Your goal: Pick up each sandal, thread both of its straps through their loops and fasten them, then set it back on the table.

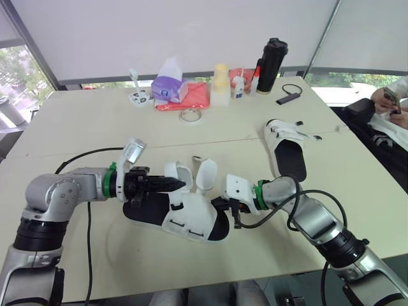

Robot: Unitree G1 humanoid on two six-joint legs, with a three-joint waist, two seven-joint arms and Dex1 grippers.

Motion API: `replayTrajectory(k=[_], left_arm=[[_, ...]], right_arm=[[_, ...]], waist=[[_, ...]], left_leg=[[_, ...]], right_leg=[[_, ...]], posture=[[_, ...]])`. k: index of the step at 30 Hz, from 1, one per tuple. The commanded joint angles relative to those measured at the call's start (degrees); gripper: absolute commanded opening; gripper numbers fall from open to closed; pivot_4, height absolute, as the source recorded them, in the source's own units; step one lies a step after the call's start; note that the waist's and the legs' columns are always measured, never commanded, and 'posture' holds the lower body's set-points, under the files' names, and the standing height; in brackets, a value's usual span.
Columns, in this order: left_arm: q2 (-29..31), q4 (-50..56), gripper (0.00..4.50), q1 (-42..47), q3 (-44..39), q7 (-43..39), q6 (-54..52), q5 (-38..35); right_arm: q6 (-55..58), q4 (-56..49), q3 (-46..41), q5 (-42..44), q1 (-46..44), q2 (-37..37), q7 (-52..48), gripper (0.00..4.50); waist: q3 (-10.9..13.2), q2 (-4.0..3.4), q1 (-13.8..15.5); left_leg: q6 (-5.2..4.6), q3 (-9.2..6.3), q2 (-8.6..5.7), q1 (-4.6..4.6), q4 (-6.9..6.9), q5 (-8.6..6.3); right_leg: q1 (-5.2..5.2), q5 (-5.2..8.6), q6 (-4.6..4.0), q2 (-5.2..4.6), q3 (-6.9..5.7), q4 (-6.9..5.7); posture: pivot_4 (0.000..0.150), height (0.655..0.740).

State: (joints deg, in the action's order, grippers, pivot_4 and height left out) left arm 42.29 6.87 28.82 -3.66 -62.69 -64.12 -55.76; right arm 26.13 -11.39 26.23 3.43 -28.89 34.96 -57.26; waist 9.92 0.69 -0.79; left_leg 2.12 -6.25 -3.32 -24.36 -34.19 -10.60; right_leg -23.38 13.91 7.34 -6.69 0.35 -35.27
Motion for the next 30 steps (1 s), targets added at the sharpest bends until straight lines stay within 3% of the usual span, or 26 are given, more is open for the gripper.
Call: replayTrajectory(k=[1,24,30], left_arm=[[0.4,0.3,0.03,-0.1,-1.0,-0.5,1.4,0.4],[1.0,0.3,0.03,-0.4,-1.0,-0.6,3.1,1.4],[1.8,-1.0,0.03,0.1,1.6,-4.0,4.8,3.8]], right_arm=[[-1.1,0.6,-0.7,-0.3,-2.0,-1.0,-0.5,0.0],[-4.1,5.2,0.5,-3.4,-5.1,-5.2,-2.0,0.0],[1.8,-0.7,0.1,-0.7,-1.9,-3.3,-5.2,0.0]], waist=[[0.0,0.0,0.0],[0.0,-0.01,-0.2],[0.0,-0.01,-0.1]], left_leg=[[0.02,0.0,0.0,0.0,0.0,0.01],[0.11,0.0,-0.01,0.0,0.0,0.07],[0.12,-0.01,-0.01,0.0,0.0,0.08]], right_leg=[[0.0,0.0,0.0,0.0,0.0,-0.01],[-0.06,-0.02,0.02,0.07,0.0,-0.14],[-0.06,-0.01,0.02,0.08,0.0,-0.15]], posture=[[0.15,0.74],[0.15,0.74],[0.15,0.74]])
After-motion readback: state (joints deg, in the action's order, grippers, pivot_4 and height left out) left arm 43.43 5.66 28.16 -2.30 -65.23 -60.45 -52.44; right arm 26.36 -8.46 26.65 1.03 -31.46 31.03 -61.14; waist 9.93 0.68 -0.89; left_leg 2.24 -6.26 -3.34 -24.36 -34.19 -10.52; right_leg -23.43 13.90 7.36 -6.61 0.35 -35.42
